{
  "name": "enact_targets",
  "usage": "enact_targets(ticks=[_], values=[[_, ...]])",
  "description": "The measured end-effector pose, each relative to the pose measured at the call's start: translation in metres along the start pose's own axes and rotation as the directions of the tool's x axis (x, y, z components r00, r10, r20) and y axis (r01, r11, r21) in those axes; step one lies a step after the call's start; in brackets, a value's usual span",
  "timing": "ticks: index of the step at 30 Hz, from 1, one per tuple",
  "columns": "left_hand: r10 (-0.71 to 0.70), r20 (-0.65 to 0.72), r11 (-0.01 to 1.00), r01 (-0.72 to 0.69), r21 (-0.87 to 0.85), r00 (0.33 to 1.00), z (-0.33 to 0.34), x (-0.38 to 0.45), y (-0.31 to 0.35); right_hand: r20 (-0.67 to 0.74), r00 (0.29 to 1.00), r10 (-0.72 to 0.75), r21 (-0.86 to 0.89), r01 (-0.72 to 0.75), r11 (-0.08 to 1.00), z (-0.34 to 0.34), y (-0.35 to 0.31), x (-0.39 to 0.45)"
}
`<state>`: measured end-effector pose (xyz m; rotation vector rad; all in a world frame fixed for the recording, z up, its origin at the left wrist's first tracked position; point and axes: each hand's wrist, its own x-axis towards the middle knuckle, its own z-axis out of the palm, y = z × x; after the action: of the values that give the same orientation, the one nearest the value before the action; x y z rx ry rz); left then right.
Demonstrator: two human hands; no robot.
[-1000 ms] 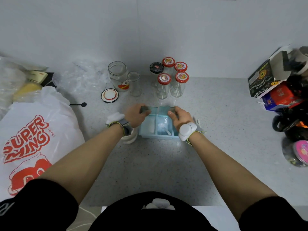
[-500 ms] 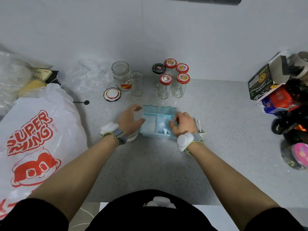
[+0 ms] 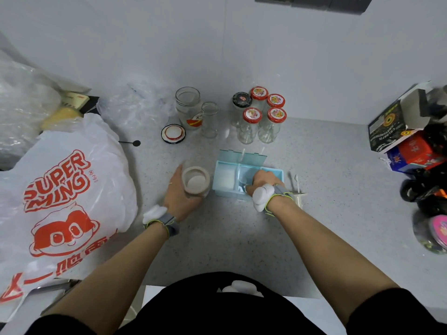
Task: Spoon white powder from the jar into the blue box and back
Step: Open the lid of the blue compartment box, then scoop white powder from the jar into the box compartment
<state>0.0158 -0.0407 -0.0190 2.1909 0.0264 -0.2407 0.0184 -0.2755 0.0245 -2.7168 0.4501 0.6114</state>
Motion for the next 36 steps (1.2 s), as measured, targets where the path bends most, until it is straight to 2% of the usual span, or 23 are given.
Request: enact_targets(ticks=[8, 17, 25, 31, 36], values=[[0.086, -0.005, 0.993, -0.086, -0.078, 0.996, 0.001, 0.005, -0.005, 0.053, 0.999, -0.003, 0.000, 0.003, 1.000, -0.001, 0.003, 0.002], [0.068, 0.000, 0.996, -0.068, -0.066, 0.998, 0.000, 0.006, 0.000, 0.102, 0.992, -0.068, -0.071, 0.075, 0.995, -0.004, 0.012, 0.000], [0.066, 0.018, 0.993, -0.064, -0.101, 0.998, 0.004, 0.005, -0.003, 0.127, 0.992, -0.003, -0.051, 0.010, 0.999, -0.006, 0.000, 0.004], [0.092, 0.014, 0.990, -0.090, -0.104, 0.996, 0.008, 0.004, -0.007, 0.029, 0.998, 0.056, 0.125, -0.060, 0.990, -0.011, 0.003, 0.002], [0.110, 0.010, 0.988, -0.108, -0.108, 0.994, 0.006, 0.001, -0.002, -0.202, 0.979, 0.039, 0.391, 0.044, 0.919, -0.009, 0.014, -0.006]])
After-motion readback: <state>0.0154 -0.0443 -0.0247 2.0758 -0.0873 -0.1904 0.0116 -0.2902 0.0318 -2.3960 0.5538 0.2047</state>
